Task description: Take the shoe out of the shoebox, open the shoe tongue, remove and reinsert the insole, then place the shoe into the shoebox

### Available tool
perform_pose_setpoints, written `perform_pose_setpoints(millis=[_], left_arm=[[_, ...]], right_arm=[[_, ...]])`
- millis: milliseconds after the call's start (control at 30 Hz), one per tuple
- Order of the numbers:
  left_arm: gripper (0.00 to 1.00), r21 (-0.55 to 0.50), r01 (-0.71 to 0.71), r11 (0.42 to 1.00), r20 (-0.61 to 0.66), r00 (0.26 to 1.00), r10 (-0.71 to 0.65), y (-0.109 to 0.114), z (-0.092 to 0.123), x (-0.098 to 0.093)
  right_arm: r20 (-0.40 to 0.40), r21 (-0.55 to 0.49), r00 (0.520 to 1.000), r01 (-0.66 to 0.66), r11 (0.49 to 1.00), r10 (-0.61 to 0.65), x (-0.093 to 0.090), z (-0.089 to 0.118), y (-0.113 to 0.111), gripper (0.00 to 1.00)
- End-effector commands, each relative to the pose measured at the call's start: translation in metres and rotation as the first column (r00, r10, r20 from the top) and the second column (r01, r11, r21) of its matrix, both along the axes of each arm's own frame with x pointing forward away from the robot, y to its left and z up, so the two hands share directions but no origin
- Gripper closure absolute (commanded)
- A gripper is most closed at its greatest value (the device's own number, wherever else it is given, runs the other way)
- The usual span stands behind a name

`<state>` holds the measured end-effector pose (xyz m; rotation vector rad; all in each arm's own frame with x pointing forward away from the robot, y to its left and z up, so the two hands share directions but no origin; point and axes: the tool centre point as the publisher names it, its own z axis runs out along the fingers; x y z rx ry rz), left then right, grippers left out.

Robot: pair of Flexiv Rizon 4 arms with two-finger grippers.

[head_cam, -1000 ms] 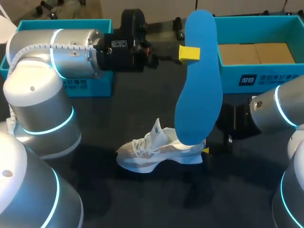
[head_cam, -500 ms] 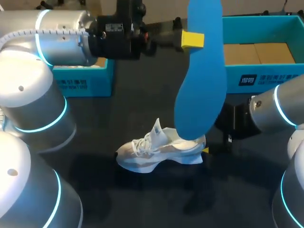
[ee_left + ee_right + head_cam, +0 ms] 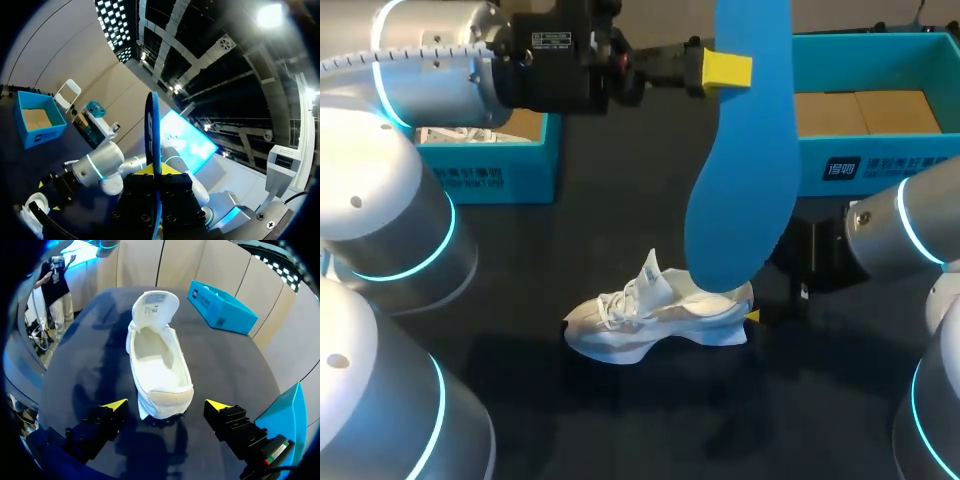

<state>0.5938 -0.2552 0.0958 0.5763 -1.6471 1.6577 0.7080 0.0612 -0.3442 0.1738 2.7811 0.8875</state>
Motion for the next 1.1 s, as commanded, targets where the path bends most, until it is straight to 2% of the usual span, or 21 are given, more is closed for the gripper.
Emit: perform_pose_setpoints(millis=[33, 500, 667, 1100], left_arm=[[1.00, -0.013, -0.014, 1.000, -0.003, 1.000, 0.014, -0.005, -0.004, -0.005], [1.00, -0.013, -0.014, 1.000, -0.003, 1.000, 0.014, -0.005, -0.004, -0.005], [1.00, -0.013, -0.014, 1.000, -0.003, 1.000, 0.014, -0.005, -0.004, -0.005], [1.00, -0.013, -0.014, 1.000, -0.003, 1.000, 0.014, -0.005, -0.004, -0.005]], right_arm=[[0.002, -0.004, 1.000, 0.003, 1.000, -0.003, -0.001, 0.000, 0.002, 0.00], [0.024, -0.139, 0.998, -0.048, 0.989, 0.052, 0.006, 0.004, -0.001, 0.00], [0.037, -0.248, 0.998, -0.040, 0.968, 0.051, 0.010, 0.004, 0.000, 0.00], [0.027, -0.369, 0.997, -0.058, 0.928, 0.073, 0.017, 0.008, 0.005, 0.00]])
